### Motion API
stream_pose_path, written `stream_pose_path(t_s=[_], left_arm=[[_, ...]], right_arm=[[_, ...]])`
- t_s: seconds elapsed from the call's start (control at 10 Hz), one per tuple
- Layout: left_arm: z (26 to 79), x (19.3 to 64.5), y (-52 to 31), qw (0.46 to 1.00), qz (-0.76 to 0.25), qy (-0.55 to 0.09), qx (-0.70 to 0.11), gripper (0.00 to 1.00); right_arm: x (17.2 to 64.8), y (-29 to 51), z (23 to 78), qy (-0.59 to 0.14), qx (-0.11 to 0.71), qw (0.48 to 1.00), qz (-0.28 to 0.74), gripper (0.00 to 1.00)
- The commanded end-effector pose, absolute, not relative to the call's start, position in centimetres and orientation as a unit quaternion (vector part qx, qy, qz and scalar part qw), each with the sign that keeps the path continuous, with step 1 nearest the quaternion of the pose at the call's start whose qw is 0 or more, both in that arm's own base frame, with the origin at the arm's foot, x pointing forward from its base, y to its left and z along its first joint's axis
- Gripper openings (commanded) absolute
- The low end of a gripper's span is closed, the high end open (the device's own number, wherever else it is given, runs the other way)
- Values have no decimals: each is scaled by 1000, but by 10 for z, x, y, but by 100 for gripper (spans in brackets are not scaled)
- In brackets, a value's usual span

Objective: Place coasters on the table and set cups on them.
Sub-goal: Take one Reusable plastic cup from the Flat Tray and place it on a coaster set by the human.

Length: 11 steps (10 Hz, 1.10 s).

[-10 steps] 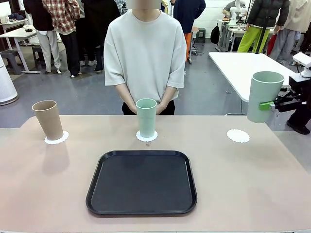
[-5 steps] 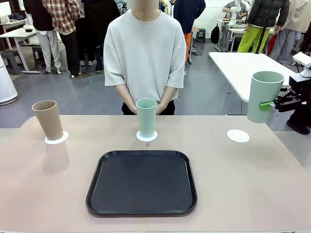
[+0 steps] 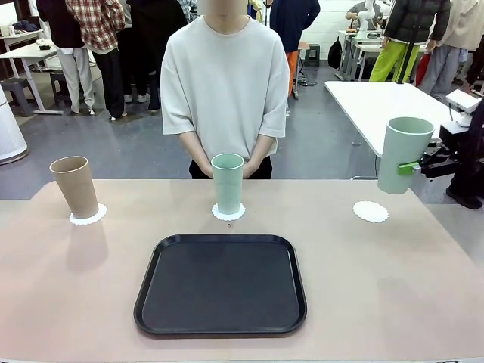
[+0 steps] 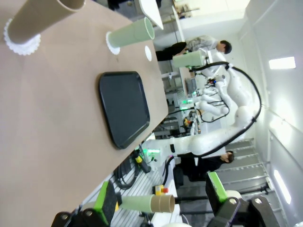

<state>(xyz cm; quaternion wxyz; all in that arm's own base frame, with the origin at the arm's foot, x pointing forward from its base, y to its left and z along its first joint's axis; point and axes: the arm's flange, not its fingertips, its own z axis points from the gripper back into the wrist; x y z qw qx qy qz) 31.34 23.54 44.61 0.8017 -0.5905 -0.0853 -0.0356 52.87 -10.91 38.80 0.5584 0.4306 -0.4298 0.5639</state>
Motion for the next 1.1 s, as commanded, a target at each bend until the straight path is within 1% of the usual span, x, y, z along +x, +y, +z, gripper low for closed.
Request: stream_pose_path(t_s=[0.0,0.2,0.4,0.6,1.0], left_arm=[[448,312,236,797,-37,-93,-596,100],[448,312,236,797,-37,-93,-596,100],[448,312,236,797,-37,-93,-596,100],[448,312,236,797,-37,-93,-596,100],[448,312,236,797,-37,-93,-596,100]], right_arm=[[564,-122,368,-440,453,534,562,85],[581,-130,341,-435,463,540,552,85],[596,-138,318,-431,455,564,539,85],[604,-139,299,-424,458,572,532,85],[617,-128,271,-430,477,552,532,85]])
